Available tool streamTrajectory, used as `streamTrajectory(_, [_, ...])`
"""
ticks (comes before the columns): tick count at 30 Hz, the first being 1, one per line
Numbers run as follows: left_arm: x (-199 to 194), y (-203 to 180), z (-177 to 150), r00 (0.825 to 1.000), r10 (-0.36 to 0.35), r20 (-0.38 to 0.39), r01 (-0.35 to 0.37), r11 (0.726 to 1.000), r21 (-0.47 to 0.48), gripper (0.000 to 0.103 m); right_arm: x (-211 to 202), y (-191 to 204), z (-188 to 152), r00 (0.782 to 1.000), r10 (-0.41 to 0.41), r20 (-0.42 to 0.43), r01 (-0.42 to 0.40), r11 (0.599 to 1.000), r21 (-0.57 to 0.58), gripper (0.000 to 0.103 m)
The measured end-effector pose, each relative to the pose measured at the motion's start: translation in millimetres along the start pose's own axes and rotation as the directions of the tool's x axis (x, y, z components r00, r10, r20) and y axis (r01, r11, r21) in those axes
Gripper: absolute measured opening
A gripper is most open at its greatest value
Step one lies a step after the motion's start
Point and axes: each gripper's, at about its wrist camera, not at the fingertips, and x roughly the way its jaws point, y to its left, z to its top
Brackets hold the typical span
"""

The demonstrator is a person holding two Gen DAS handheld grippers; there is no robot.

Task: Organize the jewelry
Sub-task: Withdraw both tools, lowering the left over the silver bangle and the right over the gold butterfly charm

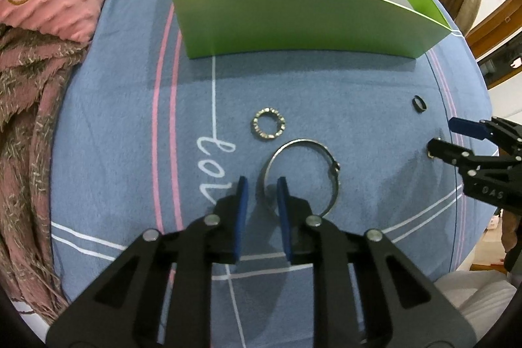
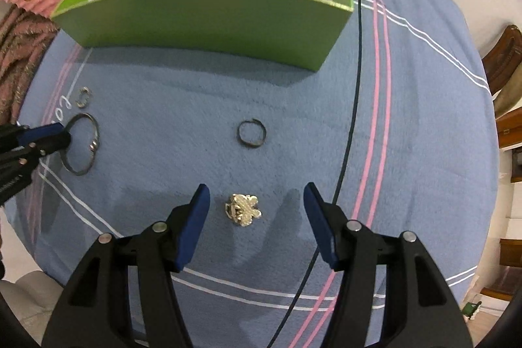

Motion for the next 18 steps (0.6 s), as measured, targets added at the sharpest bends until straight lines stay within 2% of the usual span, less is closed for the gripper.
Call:
streamTrajectory(3, [0, -3, -2, 1.0, -0.004, -0.004, 0.004, 1.0, 0.016, 0.018, 3, 4, -1, 1.0, -0.01, -0.003, 0.01, 1.0, -0.015, 0.06])
streamTrajectory(5, [0, -5, 1, 1.0, 0.011, -0.004, -0.011, 1.0, 0.027, 0.018, 5, 9, -2, 1.0, -0.016, -0.007, 0.016, 0.999, -0.027, 0.056])
streamTrajectory(10, [2, -14, 4, 0.998, 0.063, -0.006, -0.063, 0.997, 0.051, 0.018, 7, 18, -2, 1.0, -0.028, 0.0, 0.028, 0.999, -0.044, 0.055])
streamTrajectory(12, [2, -18, 5, 0.997, 0.082, -0.005, -0.082, 0.995, 0.062, 0.018, 8, 22, -1, 1.0, -0.019, 0.0, 0.019, 0.999, -0.044, 0.051])
streamTrajectory(14, [2, -24, 5, 0.997, 0.082, -0.004, -0.082, 0.994, 0.066, 0.018, 8, 25, -2, 1.0, -0.003, 0.001, 0.003, 0.999, -0.044, 0.044])
streamTrajectory(18, [0, -35, 5, 0.994, 0.107, 0.003, -0.107, 0.991, 0.077, 0.018, 9, 31, -1, 1.0, -0.006, 0.003, 0.007, 0.999, -0.048, 0.043])
